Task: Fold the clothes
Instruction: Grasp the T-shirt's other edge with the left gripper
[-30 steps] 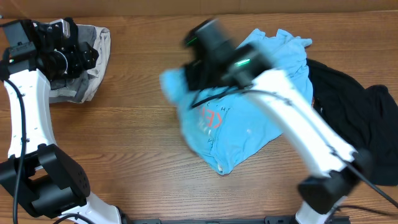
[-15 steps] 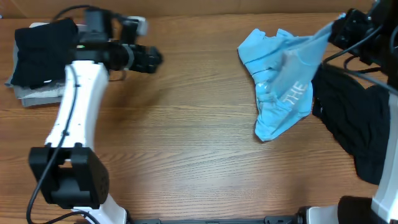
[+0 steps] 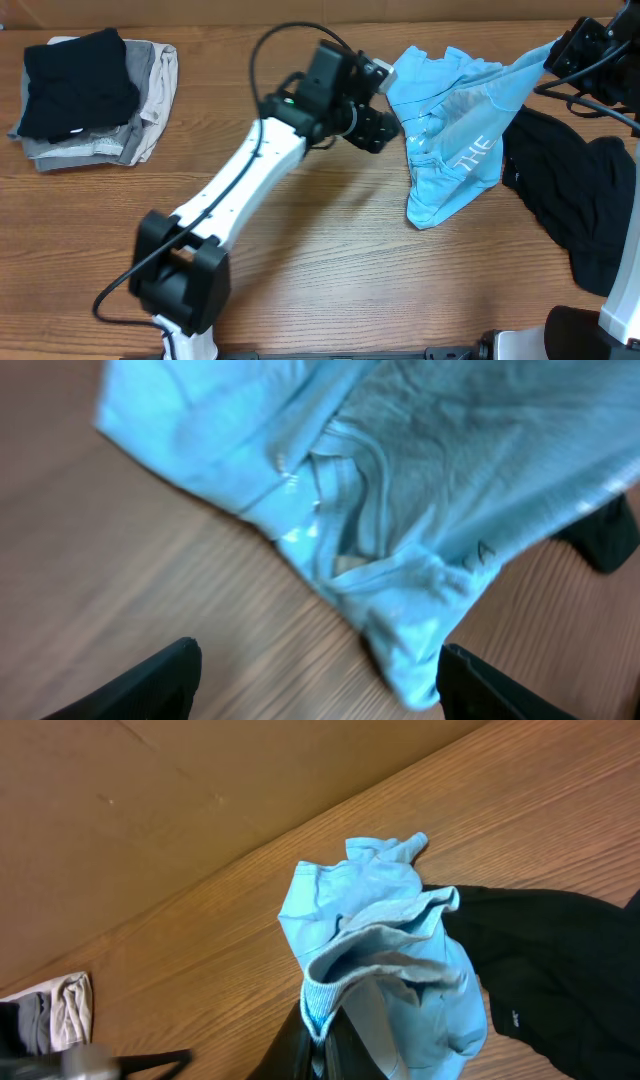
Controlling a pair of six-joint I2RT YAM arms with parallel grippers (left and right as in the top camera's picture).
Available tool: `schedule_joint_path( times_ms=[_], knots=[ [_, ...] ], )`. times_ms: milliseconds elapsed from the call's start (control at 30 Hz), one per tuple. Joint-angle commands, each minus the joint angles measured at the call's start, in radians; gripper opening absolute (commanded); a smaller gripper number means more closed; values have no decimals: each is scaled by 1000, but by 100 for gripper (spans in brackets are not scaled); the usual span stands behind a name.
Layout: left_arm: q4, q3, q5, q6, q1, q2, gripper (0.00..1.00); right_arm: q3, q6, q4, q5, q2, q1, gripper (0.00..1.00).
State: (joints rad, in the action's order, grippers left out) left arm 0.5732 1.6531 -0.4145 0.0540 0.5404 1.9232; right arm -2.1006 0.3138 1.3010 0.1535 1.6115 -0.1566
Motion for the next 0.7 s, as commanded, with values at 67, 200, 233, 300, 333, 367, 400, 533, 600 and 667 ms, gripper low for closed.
schedule_joint_path(
  times_ms=[67, 200, 233, 300, 333, 367, 400, 533, 600, 667],
  knots=[
    [-138, 18, -68, 337, 54, 130, 77, 1, -6, -8, 5, -11, -3, 4],
    [-259, 18, -135, 475, 79, 203, 76, 1, -6, -8, 5, -11, -3, 4],
    [-280, 19, -144, 496, 83, 218, 76, 1, -6, -8, 5, -11, -3, 4],
    [-330, 19, -175, 531, 92, 252, 75, 1, -6, -8, 5, -11, -3, 4],
    [-351, 19, -190, 541, 96, 266, 74, 1, -6, -8, 5, -11, -3, 4],
    [-370, 19, -193, 557, 103, 282, 73, 1, -6, -8, 5, -11, -3, 4],
    [-373, 19, -193, 557, 106, 286, 73, 1, -6, -8, 5, -11, -3, 4],
    [-404, 21, -180, 555, 128, 310, 72, 1, -7, -6, 5, -11, -3, 4],
    [-428, 27, -180, 555, 138, 326, 72, 1, -6, -2, 5, -11, -3, 4],
    [-443, 40, -177, 555, 149, 345, 72, 1, -7, 4, 5, -11, -3, 4]
  ],
)
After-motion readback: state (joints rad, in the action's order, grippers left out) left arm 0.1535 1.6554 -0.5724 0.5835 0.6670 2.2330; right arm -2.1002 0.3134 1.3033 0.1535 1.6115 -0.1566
